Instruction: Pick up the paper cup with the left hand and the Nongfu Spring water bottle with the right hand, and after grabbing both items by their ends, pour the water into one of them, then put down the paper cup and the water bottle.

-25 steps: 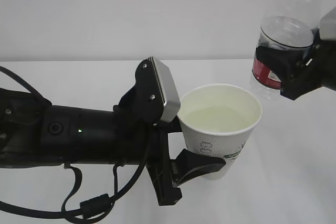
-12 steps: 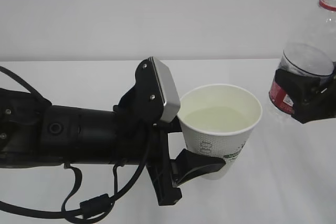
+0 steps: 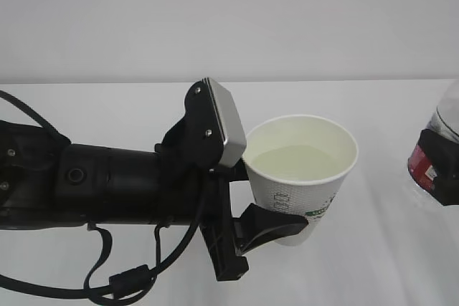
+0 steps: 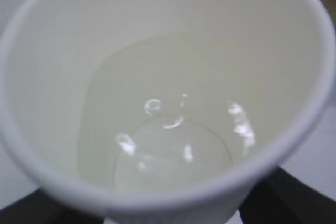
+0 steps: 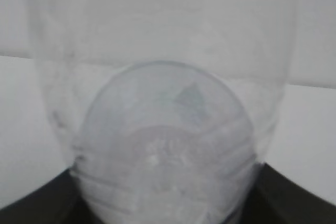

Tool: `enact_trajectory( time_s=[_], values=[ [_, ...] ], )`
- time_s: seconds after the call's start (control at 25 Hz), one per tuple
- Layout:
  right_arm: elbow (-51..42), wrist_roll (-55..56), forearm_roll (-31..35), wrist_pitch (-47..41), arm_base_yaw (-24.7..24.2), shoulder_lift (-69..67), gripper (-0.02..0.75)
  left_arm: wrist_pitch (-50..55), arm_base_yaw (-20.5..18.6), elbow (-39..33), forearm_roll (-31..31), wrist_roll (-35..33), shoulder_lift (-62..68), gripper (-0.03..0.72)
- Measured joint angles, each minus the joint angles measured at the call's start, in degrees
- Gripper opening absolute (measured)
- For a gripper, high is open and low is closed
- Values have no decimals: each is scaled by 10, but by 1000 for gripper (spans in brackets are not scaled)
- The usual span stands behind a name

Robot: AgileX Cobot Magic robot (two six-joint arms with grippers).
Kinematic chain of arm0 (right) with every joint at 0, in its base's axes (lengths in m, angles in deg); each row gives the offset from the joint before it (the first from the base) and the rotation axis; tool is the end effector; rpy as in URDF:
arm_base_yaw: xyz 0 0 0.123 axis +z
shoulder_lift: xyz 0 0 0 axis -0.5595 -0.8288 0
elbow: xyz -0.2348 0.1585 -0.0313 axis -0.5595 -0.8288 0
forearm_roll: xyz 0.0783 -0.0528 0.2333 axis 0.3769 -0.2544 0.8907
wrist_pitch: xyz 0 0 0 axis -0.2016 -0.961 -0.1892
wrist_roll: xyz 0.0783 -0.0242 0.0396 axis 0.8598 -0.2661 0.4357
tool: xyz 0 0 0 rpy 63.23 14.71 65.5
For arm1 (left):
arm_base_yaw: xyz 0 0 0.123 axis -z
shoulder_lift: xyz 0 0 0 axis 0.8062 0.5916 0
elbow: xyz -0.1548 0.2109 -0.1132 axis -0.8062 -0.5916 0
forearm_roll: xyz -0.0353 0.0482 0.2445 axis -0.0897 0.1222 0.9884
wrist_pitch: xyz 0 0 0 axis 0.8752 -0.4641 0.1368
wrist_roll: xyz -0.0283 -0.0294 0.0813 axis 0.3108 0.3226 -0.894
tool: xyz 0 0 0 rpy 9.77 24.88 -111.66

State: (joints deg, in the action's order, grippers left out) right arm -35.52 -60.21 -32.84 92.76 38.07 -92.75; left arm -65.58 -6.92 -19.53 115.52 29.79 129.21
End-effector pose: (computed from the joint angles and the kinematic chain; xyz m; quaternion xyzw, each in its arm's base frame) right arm 0.1943 0.0244 0.1706 -0.0883 0.7694 0.0475 0.6308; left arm 0.1945 -0.2682 0.1848 0.5438 0.6273 -0.3253 0.4526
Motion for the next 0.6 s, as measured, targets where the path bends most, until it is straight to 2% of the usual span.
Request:
enact_trajectory(
  time_s=[0.12, 0.6],
  values=[
    [-8, -9, 22, 2, 0, 1, 440, 0, 0, 0, 0, 0, 0, 492],
    [-10, -38, 26, 10, 0, -5, 440, 0, 0, 0, 0, 0, 0, 492]
  ],
)
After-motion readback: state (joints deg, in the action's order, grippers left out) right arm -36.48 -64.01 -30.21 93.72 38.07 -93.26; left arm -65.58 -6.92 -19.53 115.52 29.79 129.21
